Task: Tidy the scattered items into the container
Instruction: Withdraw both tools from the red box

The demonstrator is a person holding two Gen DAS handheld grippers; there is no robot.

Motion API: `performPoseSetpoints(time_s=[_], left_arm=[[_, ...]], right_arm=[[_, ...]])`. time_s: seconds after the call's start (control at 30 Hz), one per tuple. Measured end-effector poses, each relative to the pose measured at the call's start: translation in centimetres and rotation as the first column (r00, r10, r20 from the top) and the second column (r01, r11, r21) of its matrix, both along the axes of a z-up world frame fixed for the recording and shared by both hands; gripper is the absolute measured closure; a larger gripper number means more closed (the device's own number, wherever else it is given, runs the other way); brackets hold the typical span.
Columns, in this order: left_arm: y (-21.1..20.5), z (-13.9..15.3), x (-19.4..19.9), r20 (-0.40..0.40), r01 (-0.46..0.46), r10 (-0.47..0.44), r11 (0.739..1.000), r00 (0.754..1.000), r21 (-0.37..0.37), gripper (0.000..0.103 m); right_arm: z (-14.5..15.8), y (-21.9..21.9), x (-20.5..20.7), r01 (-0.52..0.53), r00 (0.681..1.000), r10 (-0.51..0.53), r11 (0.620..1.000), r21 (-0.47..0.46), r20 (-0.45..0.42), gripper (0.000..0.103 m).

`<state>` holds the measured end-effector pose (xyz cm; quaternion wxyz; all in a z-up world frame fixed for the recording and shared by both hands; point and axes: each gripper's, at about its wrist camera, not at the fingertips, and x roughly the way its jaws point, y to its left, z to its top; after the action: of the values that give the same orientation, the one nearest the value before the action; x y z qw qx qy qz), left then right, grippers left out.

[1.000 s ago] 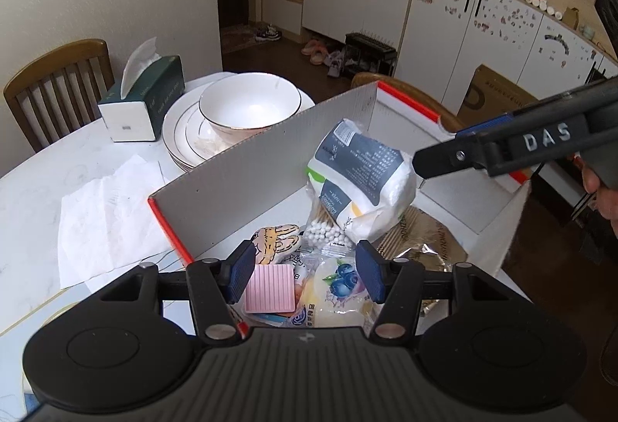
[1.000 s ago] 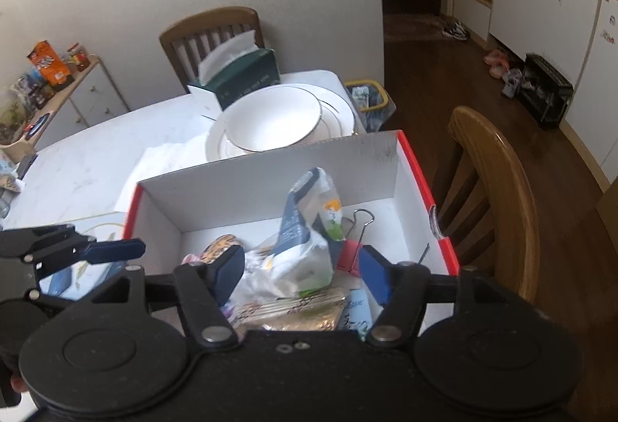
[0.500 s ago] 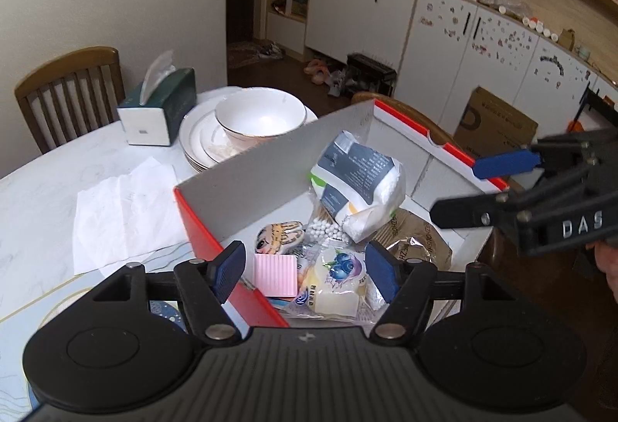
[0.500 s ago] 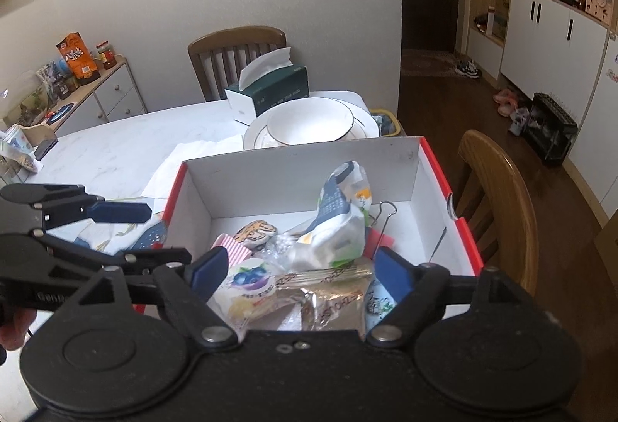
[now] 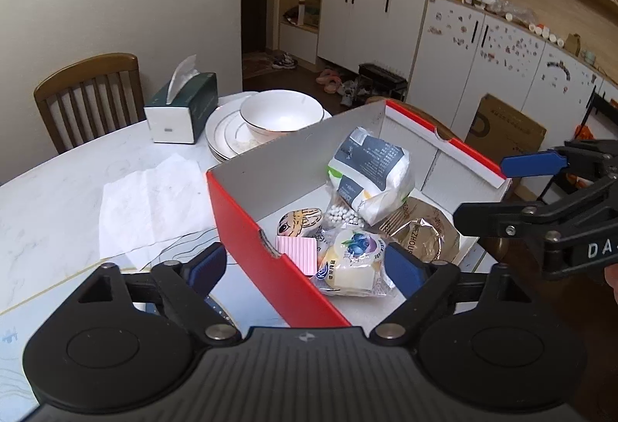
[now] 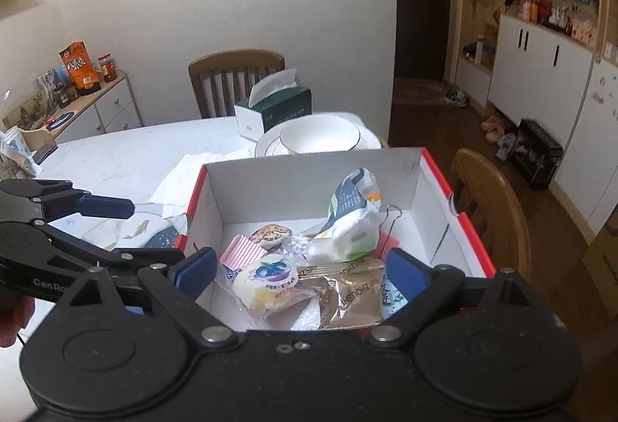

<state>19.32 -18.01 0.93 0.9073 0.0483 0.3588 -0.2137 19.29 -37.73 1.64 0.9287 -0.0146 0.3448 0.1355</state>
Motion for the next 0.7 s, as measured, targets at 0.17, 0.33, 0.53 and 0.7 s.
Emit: performPoseSetpoints(time_s=[0.17, 0.33, 0.53, 0.7], left_arm=[[0.4, 0.6, -1.3, 0.025, 0.017, -0.017, 1.0, 1.0, -0.005, 0.002], [0.7, 1.0, -2.4, 0.031, 0.038, -0.038, 0.999, 0.999, -0.013, 0.002], [0.9, 1.2, -3.6, 0.047, 0.058, -0.057, 0.998, 0.997, -0.018, 0.002], [1.2, 1.2, -3.9, 0.046, 0.059, -0.058, 0.998, 0.997, -0.024, 0.002]], right_arm=[[0.2, 0.6, -1.4, 0.019, 1.0, -0.019, 1.0, -0.012, 0.019, 0.007], [0.3, 0.6, -2.5, 0.051, 0.998, -0.051, 0.999, 0.011, 0.02, 0.006], [0.4, 0.4, -4.2, 0.074, 0.997, -0.075, 0.997, 0.024, 0.03, 0.003], [0.3, 0.4, -5.1, 0.084, 0.996, -0.085, 0.996, 0.023, 0.029, 0.002]])
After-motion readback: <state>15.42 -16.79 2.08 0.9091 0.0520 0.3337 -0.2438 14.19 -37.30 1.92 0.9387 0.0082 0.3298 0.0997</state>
